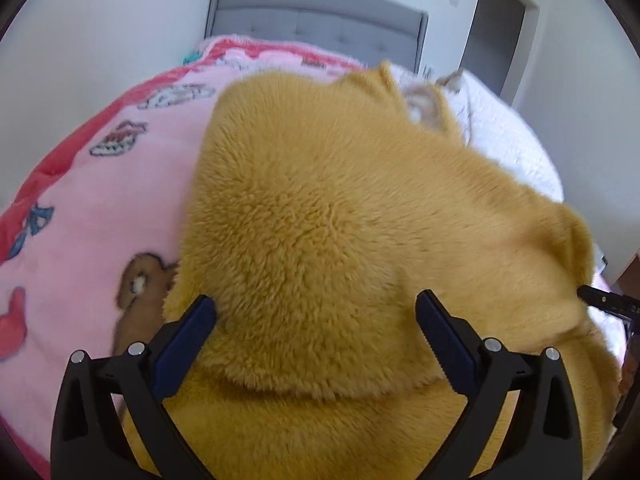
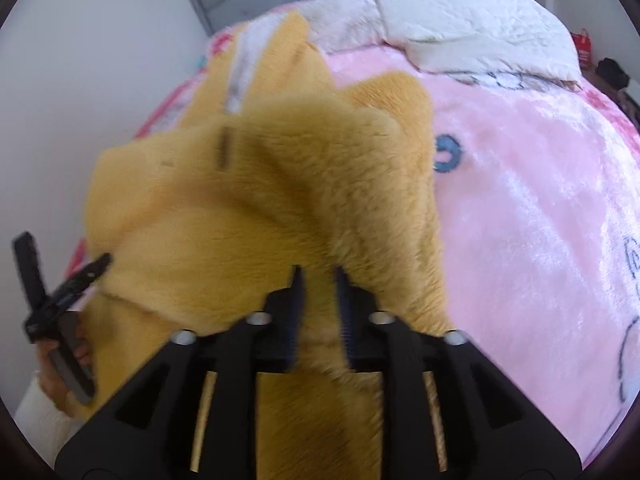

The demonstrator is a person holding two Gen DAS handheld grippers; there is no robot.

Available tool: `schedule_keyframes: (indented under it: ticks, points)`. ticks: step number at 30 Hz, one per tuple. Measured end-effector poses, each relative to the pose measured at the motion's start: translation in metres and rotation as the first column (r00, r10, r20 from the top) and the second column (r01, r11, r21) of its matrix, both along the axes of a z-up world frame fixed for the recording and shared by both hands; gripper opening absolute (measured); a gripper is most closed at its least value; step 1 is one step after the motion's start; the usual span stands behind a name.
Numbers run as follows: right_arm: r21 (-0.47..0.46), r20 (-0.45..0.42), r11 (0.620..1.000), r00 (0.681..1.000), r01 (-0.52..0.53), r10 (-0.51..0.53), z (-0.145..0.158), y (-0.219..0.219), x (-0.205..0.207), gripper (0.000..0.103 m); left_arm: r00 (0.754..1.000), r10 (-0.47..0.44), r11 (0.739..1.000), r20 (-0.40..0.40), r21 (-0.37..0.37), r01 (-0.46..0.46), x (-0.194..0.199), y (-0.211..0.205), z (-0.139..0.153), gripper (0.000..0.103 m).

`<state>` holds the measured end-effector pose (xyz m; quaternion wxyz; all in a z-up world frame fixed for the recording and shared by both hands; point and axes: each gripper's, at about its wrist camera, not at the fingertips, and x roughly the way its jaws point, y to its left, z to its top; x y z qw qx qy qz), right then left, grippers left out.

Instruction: Fold large clothes

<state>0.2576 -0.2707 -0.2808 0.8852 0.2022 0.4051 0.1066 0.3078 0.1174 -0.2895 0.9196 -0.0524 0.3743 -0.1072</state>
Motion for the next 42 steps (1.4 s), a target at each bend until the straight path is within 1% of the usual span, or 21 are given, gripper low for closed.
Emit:
schedule_keyframes:
  ticks: [2, 4, 6, 7, 9, 10, 12, 15, 17, 19, 21, 24, 28, 30, 32, 34, 35, 36, 38, 41, 42]
  points:
    - [0.012, 0.088, 0.999, 0.996, 0.033, -0.033, 0.019, -0.003, -0.025, 0.065, 0.999, 0.010, 0.999, 0.047, -0.039, -0.009, -0.018, 0.004, 0.016, 0.099]
    - [0.002, 0.138, 0.997, 0.988, 0.072, -0.071, 0.032, -0.008, -0.042, 0.064, 0.996, 0.038, 0.998, 0.077, -0.057, -0.034, -0.037, 0.007, 0.030, 0.099]
    - [0.008, 0.165, 0.995, 0.981, 0.103, -0.103, 0.042, -0.016, -0.044, 0.058, 0.994, 0.042, 0.998, 0.098, -0.056, -0.037, -0.043, 0.005, 0.043, 0.099]
    - [0.006, 0.171, 0.995, 0.980, 0.103, -0.103, 0.048, -0.019, -0.039, 0.056, 0.994, 0.030, 0.999, 0.105, -0.036, -0.027, -0.041, 0.002, 0.049, 0.099]
    - [-0.031, 0.158, 0.994, 0.983, 0.103, -0.096, 0.056, -0.020, -0.012, 0.046, 0.994, 0.000, 1.000, 0.107, 0.027, -0.003, -0.022, -0.012, 0.061, 0.099]
    - [-0.039, 0.154, 0.994, 0.984, 0.101, -0.094, 0.059, -0.018, 0.007, 0.044, 0.995, -0.011, 0.998, 0.100, 0.055, 0.005, -0.011, -0.018, 0.066, 0.099]
    - [-0.035, 0.126, 0.998, 0.991, 0.057, -0.052, 0.059, -0.016, 0.045, 0.038, 0.996, -0.031, 0.997, 0.080, 0.075, 0.025, 0.020, -0.031, 0.071, 0.099]
    - [-0.105, 0.026, 0.991, 0.997, 0.078, -0.076, 0.042, -0.008, 0.095, 0.031, 0.999, -0.043, 0.997, 0.022, 0.065, 0.041, 0.064, -0.042, 0.058, 0.099]
    - [-0.154, -0.028, 0.985, 0.996, 0.083, -0.088, 0.023, -0.006, 0.112, 0.029, 0.999, -0.030, 0.995, -0.025, 0.096, 0.032, 0.093, -0.045, 0.045, 0.097]
    - [-0.209, -0.078, 0.975, 0.993, 0.072, -0.090, 0.002, -0.008, 0.122, 0.027, 0.997, -0.023, 0.996, -0.073, 0.083, 0.029, 0.116, -0.040, 0.028, 0.097]
    - [-0.196, -0.117, 0.979, 0.990, 0.055, -0.079, -0.018, -0.015, 0.128, 0.023, 0.990, -0.022, 0.997, -0.139, 0.071, 0.032, 0.132, -0.033, 0.007, 0.097]
    - [-0.157, -0.126, 0.986, 0.989, 0.051, -0.071, -0.032, -0.022, 0.132, 0.022, 0.986, -0.025, 0.998, -0.167, 0.061, 0.036, 0.140, -0.028, -0.013, 0.097]
    - [-0.021, -0.192, 0.995, 0.977, 0.094, -0.096, -0.045, -0.038, 0.133, 0.020, 0.980, -0.012, 0.995, -0.198, 0.099, 0.032, 0.144, -0.034, -0.024, 0.098]
    - [0.012, -0.223, 0.994, 0.969, 0.111, -0.105, -0.046, -0.043, 0.135, 0.017, 0.975, -0.001, 0.993, -0.223, 0.117, 0.027, 0.148, -0.036, -0.025, 0.098]
    - [0.005, -0.242, 0.995, 0.965, 0.103, -0.099, -0.044, -0.041, 0.139, 0.017, 0.970, 0.010, 0.987, -0.242, 0.156, 0.029, 0.149, -0.041, -0.023, 0.098]
    - [-0.023, -0.244, 0.998, 0.967, 0.062, -0.066, -0.032, -0.035, 0.141, 0.021, 0.971, 0.014, 0.975, -0.237, 0.219, 0.039, 0.148, -0.050, -0.012, 0.098]
    - [-0.004, -0.246, 0.999, 0.969, 0.034, -0.033, -0.021, -0.033, 0.141, 0.036, 0.971, 0.012, 0.969, -0.240, 0.243, 0.048, 0.146, -0.054, -0.005, 0.098]
    - [0.034, -0.232, 0.999, 0.973, 0.017, -0.008, -0.008, -0.033, 0.140, 0.060, 0.971, -0.003, 0.961, -0.238, 0.269, 0.068, 0.142, -0.062, 0.011, 0.098]
    - [0.088, -0.179, 0.996, 0.984, 0.003, 0.012, 0.027, -0.033, 0.136, 0.080, 0.976, -0.027, 0.958, -0.214, 0.273, 0.086, 0.133, -0.072, 0.040, 0.098]
    - [0.155, -0.120, 0.988, 0.993, 0.004, 0.015, 0.072, -0.042, 0.138, 0.081, 0.987, -0.023, 0.971, -0.160, 0.233, 0.060, 0.134, -0.088, 0.084, 0.098]
    - [0.146, -0.115, 0.989, 0.993, 0.013, 0.004, 0.082, -0.047, 0.145, 0.081, 0.989, -0.007, 0.972, -0.149, 0.232, 0.042, 0.141, -0.094, 0.093, 0.098]
